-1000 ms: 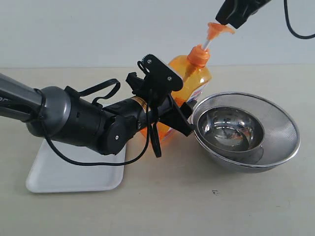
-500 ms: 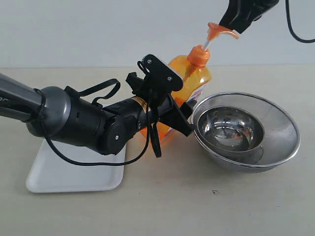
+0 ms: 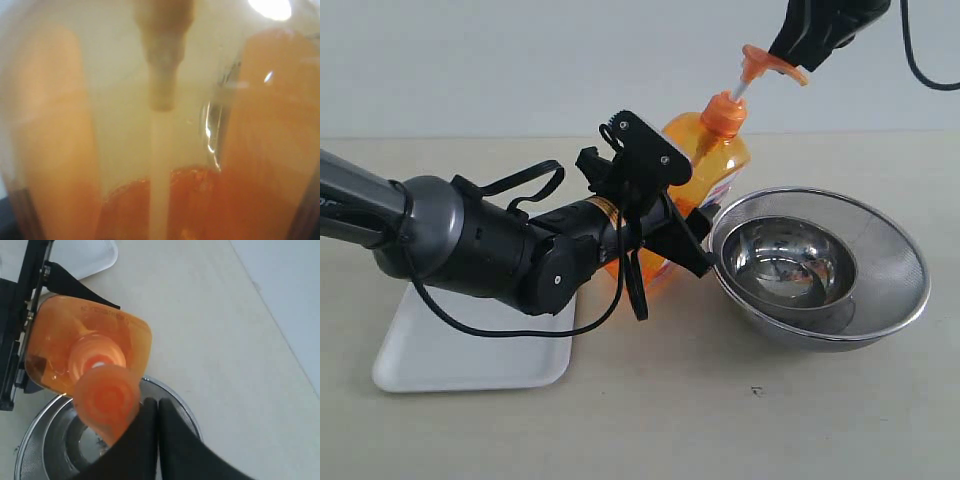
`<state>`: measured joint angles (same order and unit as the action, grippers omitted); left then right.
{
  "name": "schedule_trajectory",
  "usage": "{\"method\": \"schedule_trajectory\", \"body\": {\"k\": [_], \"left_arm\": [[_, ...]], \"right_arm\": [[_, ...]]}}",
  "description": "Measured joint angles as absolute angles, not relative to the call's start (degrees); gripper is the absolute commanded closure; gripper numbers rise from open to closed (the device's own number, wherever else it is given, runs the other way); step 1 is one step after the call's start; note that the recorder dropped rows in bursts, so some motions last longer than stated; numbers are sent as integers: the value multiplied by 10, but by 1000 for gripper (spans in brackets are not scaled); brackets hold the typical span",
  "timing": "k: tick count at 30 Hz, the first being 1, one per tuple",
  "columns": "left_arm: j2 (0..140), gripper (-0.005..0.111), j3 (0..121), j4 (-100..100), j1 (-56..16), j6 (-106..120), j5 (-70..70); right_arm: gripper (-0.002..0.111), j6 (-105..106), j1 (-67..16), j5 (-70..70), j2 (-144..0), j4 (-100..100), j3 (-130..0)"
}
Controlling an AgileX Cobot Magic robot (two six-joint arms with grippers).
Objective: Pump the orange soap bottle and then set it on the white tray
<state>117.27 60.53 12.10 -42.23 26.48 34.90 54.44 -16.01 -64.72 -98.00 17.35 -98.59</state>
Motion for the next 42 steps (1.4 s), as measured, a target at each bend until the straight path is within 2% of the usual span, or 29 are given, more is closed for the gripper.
{"method": "schedule_trajectory", "body": {"k": [26, 34, 42], "left_arm": [[1173, 102, 605, 119, -422, 265, 349], [1173, 102, 605, 119, -422, 265, 349], [1173, 102, 605, 119, -422, 265, 349]], "right_arm": [[108, 543, -160, -663, -980, 165, -986], [108, 497, -160, -613, -980, 75, -995], [108, 488, -160, -606, -980, 84, -1029]]}}
